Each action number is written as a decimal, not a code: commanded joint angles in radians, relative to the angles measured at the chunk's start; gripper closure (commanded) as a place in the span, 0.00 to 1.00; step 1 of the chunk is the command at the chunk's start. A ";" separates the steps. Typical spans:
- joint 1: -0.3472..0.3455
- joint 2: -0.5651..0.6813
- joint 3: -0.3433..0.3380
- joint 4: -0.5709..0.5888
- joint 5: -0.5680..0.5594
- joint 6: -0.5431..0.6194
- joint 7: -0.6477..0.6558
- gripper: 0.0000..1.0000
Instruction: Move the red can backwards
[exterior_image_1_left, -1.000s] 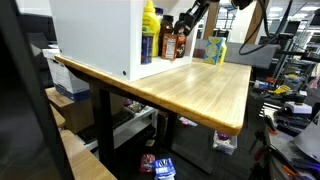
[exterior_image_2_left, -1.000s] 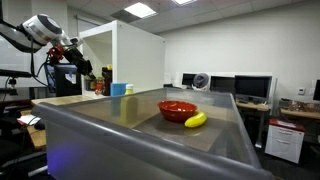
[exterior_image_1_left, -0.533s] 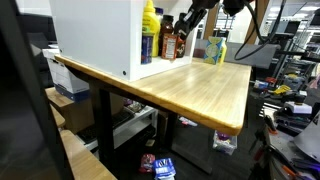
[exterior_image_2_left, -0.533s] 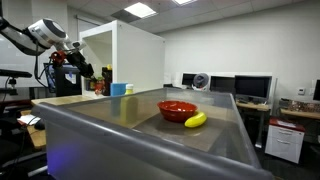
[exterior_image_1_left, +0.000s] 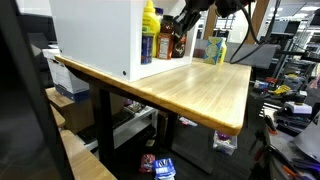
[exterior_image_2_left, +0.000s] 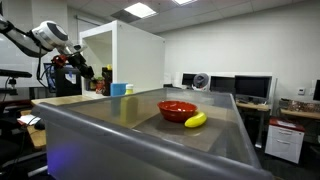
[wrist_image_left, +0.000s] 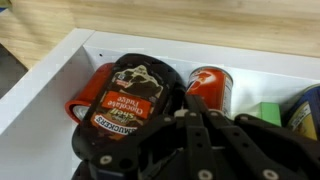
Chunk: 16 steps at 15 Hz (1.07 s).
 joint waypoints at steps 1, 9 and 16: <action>0.019 0.015 -0.029 0.002 -0.003 0.058 0.033 1.00; 0.019 0.026 -0.066 -0.013 0.018 0.157 0.037 1.00; 0.017 0.042 -0.102 -0.032 0.089 0.245 0.017 1.00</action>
